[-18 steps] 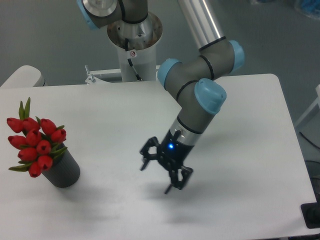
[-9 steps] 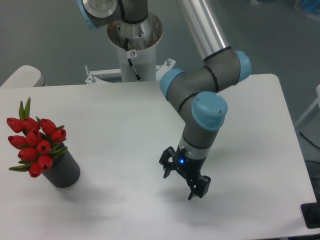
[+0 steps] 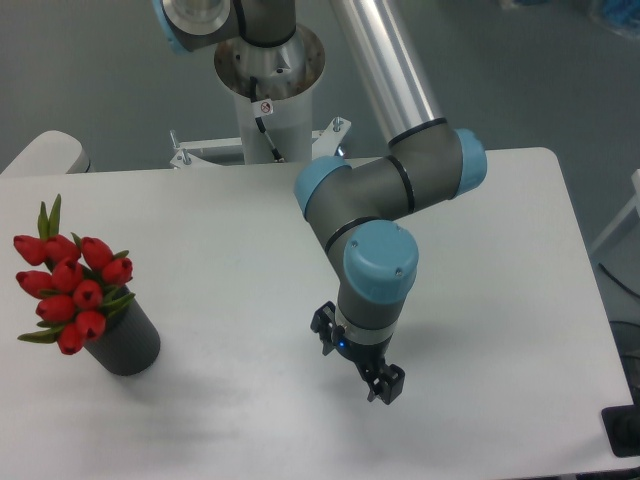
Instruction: Insert the flowers into the vase
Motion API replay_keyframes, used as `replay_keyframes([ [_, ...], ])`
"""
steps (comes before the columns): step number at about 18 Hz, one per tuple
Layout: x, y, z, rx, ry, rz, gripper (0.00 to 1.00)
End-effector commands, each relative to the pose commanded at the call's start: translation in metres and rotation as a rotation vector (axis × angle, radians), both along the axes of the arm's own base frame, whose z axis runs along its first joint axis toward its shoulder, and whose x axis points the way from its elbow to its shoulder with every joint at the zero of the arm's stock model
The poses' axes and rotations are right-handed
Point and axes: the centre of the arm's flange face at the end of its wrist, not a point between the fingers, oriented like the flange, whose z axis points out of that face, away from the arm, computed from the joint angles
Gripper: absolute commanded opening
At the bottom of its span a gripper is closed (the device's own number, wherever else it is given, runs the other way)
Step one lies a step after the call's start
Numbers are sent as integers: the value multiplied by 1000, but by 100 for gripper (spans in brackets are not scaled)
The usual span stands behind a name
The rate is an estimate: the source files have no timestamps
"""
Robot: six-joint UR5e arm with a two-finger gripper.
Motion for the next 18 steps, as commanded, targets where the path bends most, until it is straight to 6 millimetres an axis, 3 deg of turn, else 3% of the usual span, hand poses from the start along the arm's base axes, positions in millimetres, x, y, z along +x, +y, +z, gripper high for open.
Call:
replay_keyframes([
  [9,-20,-10,-6,-65,52,-165,100],
  [14,-46,-31,-7,-62,48,-199,100],
  [18,-48,-34,-10,-62,42,-198,100],
])
